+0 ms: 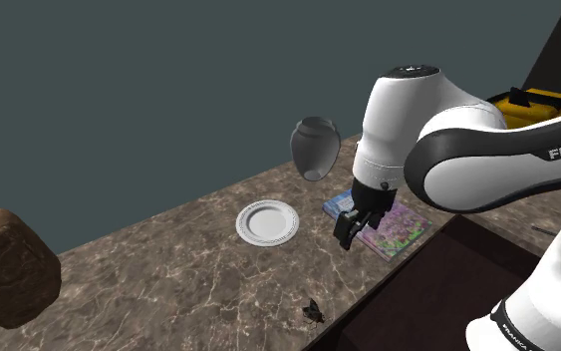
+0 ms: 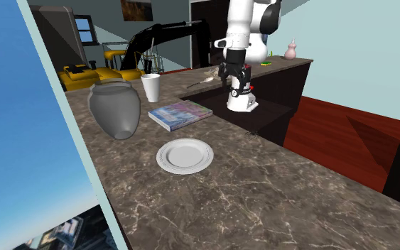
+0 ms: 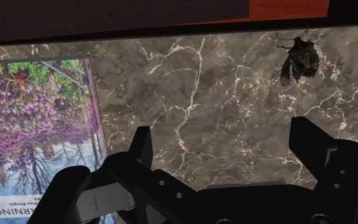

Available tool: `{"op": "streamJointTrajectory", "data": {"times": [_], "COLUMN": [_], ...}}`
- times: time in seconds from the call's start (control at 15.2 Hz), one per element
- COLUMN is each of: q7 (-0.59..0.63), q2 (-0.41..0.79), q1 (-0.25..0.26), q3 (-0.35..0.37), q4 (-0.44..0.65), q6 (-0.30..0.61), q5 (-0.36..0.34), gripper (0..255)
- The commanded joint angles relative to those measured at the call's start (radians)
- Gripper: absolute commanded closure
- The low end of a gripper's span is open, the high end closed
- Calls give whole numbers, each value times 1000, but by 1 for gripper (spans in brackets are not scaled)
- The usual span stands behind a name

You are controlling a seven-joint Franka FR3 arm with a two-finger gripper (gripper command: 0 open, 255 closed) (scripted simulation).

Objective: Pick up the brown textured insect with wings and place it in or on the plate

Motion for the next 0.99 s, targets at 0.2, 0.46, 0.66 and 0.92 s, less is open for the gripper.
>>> {"op": "streamJointTrajectory", "data": {"times": [0.2, 0.46, 0.66, 0.92], "q7": [114, 228, 347, 472], "q2": [175, 337, 474, 600], "q1": [21, 10, -14, -30], "q3": [117, 213, 282, 309], "q4": [6, 41, 80, 107], "q6": [162, 280, 362, 436], "q5": [24, -12, -97, -226], "gripper": [0, 0, 0, 0]}}
